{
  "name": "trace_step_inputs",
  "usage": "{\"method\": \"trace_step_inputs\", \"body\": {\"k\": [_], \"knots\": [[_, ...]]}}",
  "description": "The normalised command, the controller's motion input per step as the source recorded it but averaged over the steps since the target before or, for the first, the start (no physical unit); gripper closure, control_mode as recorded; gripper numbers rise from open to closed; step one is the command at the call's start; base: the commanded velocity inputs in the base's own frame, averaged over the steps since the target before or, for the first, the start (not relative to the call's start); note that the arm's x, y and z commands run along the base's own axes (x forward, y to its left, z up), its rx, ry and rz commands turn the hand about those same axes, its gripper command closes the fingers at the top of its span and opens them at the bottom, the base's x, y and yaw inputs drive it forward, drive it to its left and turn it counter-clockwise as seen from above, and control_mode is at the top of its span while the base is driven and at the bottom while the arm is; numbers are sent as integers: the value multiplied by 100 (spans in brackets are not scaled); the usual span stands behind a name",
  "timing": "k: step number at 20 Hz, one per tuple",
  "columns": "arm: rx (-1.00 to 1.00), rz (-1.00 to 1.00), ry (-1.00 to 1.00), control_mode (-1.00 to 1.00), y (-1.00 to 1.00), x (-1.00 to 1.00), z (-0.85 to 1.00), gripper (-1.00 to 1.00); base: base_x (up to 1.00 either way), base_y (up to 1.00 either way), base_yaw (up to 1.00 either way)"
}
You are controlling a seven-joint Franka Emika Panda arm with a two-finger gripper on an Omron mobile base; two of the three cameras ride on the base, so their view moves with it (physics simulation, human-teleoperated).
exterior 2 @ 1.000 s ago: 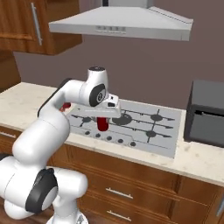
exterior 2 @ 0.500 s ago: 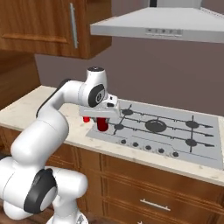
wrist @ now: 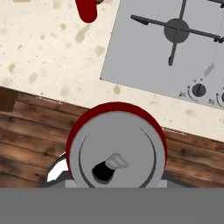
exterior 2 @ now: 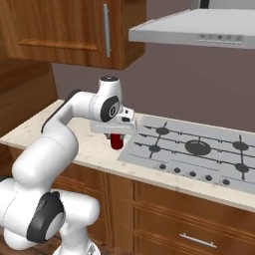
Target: Four empty soda cans are scattered around the kitchen. Gather all the cans and cluster them next to the stove for recycling.
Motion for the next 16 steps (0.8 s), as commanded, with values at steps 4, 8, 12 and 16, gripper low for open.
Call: {"method": "trace_step_inputs", "body": {"k": [4, 8, 12, 16], "knots": [[0, 0, 0, 100, 0, 0, 0, 100, 39, 44, 0], [0, 0, 0, 100, 0, 0, 0, 100, 41, 36, -2], [0, 0, 0, 100, 0, 0, 0, 100, 32, 16, -5], [0, 0, 0, 100, 0, 0, 0, 100, 34, 12, -8]]}}
